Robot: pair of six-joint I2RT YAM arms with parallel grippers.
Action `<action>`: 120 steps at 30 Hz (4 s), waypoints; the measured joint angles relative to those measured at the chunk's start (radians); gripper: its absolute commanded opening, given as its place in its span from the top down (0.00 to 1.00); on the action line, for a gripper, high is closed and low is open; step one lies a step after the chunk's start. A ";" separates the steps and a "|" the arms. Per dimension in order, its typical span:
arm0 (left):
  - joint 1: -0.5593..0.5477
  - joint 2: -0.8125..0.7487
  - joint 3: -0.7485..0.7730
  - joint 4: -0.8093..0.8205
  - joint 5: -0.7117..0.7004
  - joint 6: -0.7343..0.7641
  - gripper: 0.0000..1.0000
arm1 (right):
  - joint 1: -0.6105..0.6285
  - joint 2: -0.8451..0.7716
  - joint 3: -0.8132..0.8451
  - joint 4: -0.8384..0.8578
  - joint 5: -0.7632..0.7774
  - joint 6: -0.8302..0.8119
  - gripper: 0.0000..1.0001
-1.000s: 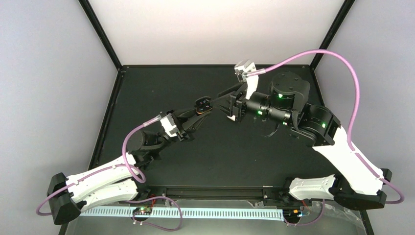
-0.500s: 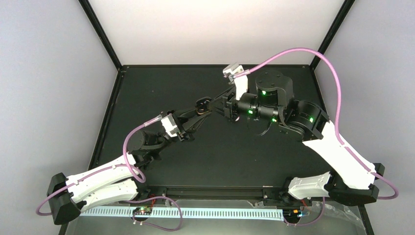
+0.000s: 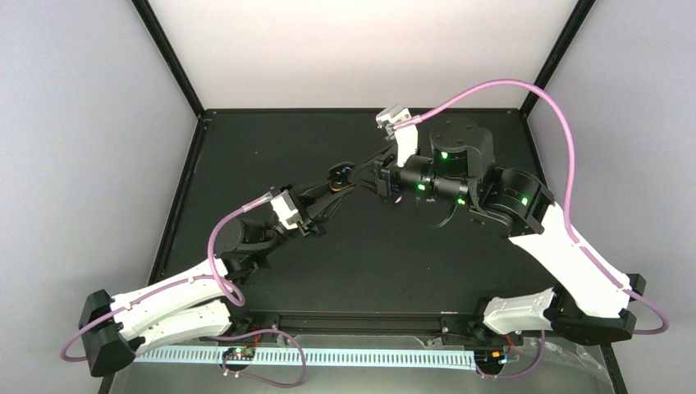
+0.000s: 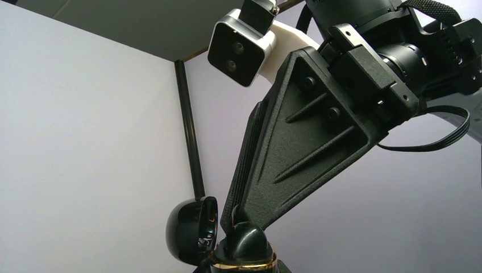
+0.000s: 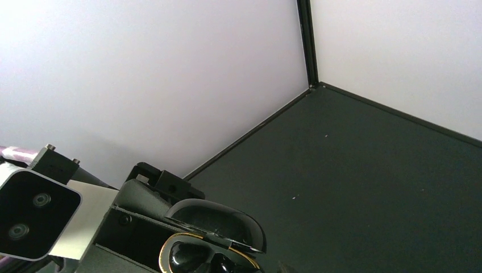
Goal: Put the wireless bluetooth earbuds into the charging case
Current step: Place the earbud in the charging case, then close the charging case.
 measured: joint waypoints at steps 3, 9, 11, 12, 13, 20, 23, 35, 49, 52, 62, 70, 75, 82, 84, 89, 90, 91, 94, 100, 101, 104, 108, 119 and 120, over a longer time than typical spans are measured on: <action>0.000 0.000 0.000 0.000 0.000 0.000 0.98 | 0.000 0.000 0.000 -0.002 0.001 0.002 0.80; 0.000 0.000 0.000 0.000 -0.001 0.004 0.98 | 0.000 0.000 0.000 -0.003 0.003 0.003 0.89; 0.000 0.000 0.000 0.000 -0.004 0.006 0.99 | 0.000 0.000 0.000 -0.003 0.005 0.003 0.93; 0.000 0.000 0.000 0.000 -0.005 0.007 0.98 | 0.000 0.000 0.000 -0.003 0.006 0.004 0.94; 0.000 0.000 0.000 0.000 -0.006 0.008 0.98 | 0.000 0.000 0.000 -0.003 0.008 0.006 0.95; 0.000 0.003 0.002 -0.009 -0.016 0.032 0.98 | 0.000 0.002 0.000 -0.008 0.019 0.018 0.99; 0.000 0.008 0.008 -0.019 -0.027 0.047 0.98 | 0.000 0.013 0.013 -0.019 0.036 0.035 0.99; 0.000 0.060 0.036 -0.014 -0.115 0.149 0.98 | -0.003 0.092 0.125 -0.109 0.143 0.171 0.99; -0.007 0.130 0.060 0.033 -0.203 0.222 0.98 | -0.019 0.133 0.165 -0.132 0.219 0.332 0.99; -0.011 0.148 0.061 0.057 -0.220 0.227 0.98 | -0.021 0.134 0.165 -0.131 0.234 0.355 0.99; -0.017 0.184 0.064 0.112 -0.264 0.235 0.98 | -0.032 0.139 0.165 -0.113 0.215 0.403 0.72; -0.017 0.219 0.069 0.093 -0.306 0.238 0.99 | -0.027 0.153 0.166 -0.086 0.123 0.436 0.54; -0.017 0.224 0.069 0.088 -0.311 0.237 0.98 | -0.031 0.143 0.160 -0.083 0.101 0.444 0.42; -0.017 0.217 0.069 0.070 -0.311 0.206 0.99 | -0.037 0.050 0.090 -0.085 0.095 0.420 0.35; -0.017 0.206 0.069 0.060 -0.310 0.190 0.98 | -0.037 0.015 0.080 -0.085 0.097 0.404 0.34; -0.015 0.132 0.056 0.037 -0.235 0.115 0.98 | -0.037 -0.090 0.038 -0.079 0.142 0.333 0.34; -0.013 0.106 0.046 0.032 -0.197 0.096 0.98 | -0.037 -0.107 0.026 -0.077 0.156 0.314 0.33; -0.010 0.073 0.035 0.025 -0.144 0.070 0.98 | -0.037 -0.126 0.008 -0.072 0.174 0.292 0.33; -0.005 -0.010 0.022 0.002 0.021 0.000 0.98 | -0.037 -0.179 -0.059 -0.052 0.218 0.222 0.33; -0.004 -0.086 0.023 -0.034 0.344 -0.133 0.98 | -0.037 -0.176 -0.086 -0.038 0.224 0.096 0.33; -0.004 -0.087 0.024 -0.045 0.390 -0.148 0.98 | -0.037 -0.158 -0.069 -0.042 0.201 0.072 0.33; -0.004 -0.082 0.033 -0.087 0.478 -0.174 0.98 | -0.037 -0.107 -0.016 -0.046 0.127 0.023 0.33; -0.004 -0.063 0.050 -0.126 0.544 -0.186 0.98 | -0.037 -0.080 -0.007 -0.062 0.007 -0.019 0.35; -0.004 -0.017 0.089 -0.158 0.558 -0.181 0.98 | -0.037 -0.078 -0.014 -0.129 -0.254 -0.063 0.37; -0.004 -0.016 0.090 -0.162 0.550 -0.179 0.98 | -0.037 -0.080 -0.015 -0.134 -0.273 -0.066 0.37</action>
